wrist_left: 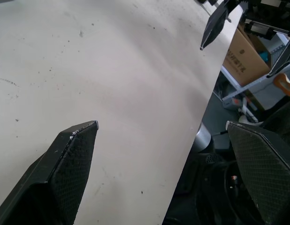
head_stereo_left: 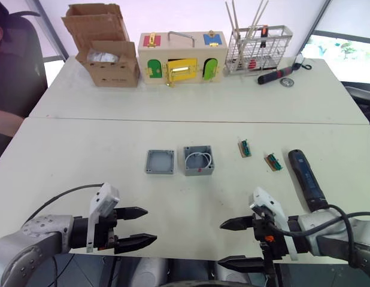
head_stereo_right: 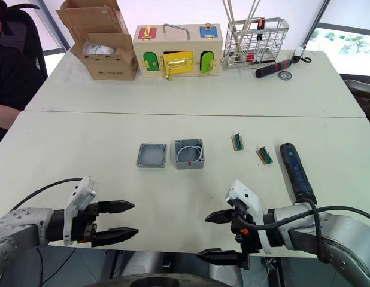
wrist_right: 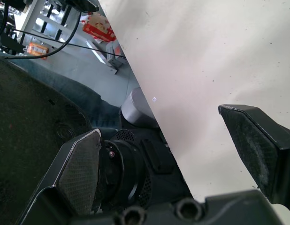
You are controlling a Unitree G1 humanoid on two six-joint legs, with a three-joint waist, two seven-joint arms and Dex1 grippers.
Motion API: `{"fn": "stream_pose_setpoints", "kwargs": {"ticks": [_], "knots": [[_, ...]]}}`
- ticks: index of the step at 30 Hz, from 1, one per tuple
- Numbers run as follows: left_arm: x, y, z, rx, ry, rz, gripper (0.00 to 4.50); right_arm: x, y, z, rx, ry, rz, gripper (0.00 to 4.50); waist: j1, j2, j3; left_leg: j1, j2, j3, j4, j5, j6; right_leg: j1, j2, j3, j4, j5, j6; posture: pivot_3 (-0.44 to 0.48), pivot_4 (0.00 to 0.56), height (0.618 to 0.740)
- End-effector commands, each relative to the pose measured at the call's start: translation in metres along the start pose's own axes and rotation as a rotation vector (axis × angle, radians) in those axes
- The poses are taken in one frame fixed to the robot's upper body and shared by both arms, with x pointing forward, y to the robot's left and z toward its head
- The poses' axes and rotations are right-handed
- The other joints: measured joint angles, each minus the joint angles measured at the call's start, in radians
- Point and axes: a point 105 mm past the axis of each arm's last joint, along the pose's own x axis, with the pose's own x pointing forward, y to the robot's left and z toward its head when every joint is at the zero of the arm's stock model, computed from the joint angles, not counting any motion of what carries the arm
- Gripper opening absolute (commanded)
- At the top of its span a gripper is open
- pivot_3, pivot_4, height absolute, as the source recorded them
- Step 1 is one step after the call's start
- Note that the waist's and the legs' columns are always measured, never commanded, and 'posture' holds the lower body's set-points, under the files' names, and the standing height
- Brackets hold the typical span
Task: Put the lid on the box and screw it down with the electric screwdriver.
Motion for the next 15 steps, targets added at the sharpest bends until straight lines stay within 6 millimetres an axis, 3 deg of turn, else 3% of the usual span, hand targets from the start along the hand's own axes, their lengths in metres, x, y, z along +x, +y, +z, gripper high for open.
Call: {"fn": "stream_pose_setpoints", "kwargs": {"ticks": [1, 15], "knots": [[-0.0009, -0.0019, 0.0034, 0.012, -0.007, -0.014, 4.50, 0.0017, 0.0047, 0.0036, -0.024, -0.019, 0.014, 4.48, 0.000, 0.000, 0.000, 0.000, 0.000, 0.000, 0.000, 0.000, 0.000, 0.000, 0.000, 0.000, 0.000, 0.000, 0.000, 0.000, 0.150, 0.740], [0.0013, -0.0019, 0.0075, 0.032, -0.021, -0.008, 4.50, 0.0007, 0.0021, 0.0031, -0.015, -0.015, 0.029, 4.48, 0.000, 0.000, 0.000, 0.000, 0.000, 0.000, 0.000, 0.000, 0.000, 0.000, 0.000, 0.000, 0.000, 0.000, 0.000, 0.000, 0.150, 0.740]]}}
